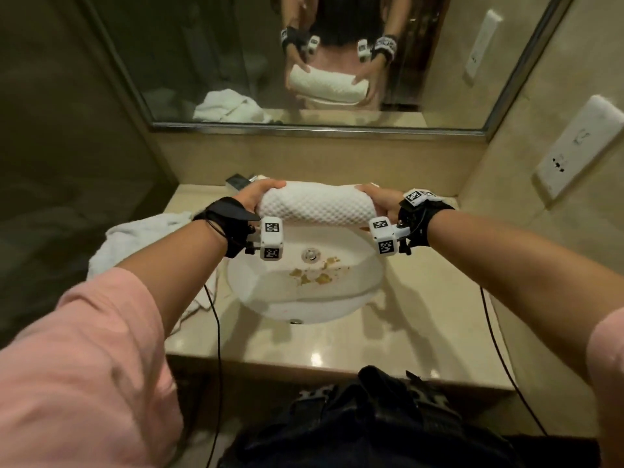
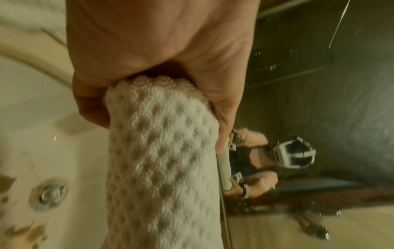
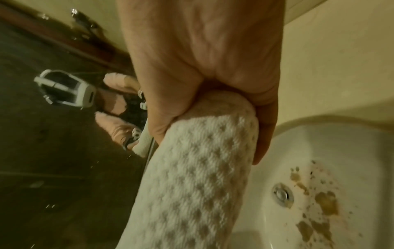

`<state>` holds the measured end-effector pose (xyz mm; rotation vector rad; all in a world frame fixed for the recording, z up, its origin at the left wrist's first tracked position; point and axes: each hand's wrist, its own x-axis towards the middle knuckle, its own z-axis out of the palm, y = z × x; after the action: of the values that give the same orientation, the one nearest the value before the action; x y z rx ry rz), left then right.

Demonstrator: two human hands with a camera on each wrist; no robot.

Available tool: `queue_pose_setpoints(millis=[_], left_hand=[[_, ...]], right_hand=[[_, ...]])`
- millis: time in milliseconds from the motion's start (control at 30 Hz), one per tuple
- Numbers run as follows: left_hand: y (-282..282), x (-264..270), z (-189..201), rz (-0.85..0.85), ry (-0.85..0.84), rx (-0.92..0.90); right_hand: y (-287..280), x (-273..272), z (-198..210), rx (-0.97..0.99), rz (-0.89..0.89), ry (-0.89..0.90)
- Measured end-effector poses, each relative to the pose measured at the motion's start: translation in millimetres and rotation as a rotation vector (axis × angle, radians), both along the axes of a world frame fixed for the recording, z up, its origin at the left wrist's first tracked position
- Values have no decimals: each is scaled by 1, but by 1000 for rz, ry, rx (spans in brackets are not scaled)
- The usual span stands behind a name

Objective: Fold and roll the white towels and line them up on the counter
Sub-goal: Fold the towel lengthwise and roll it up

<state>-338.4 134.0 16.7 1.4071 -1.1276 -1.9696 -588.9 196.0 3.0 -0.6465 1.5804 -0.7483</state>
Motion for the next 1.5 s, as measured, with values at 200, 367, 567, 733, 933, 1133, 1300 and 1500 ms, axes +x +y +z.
queue_pose_setpoints(millis=[200,367,567,733,933,1133,1300,1500], left_hand=[[24,70,14,183,51,-48],[33,127,9,286,120,-58],[20,194,2,392,193,-56],[-22,250,2,382,245,-50],[-98,300,-10,386,255,34],[-171,317,-47,374,28,91],[-253,337,-137,335,-114,121],[-258,337,-135,364,-130,168]], right_hand=[[-12,65,15,-89,169,14],[-26,115,19,-115,277,16],[-71,178,2,-119,361,157],[-149,230,-44,-85,374,195],[-204,287,-41,-60,301,213],[-223,307,-31,15,232,165],[-249,305,-64,95,101,105],[-251,328,-69,109,-4,23]])
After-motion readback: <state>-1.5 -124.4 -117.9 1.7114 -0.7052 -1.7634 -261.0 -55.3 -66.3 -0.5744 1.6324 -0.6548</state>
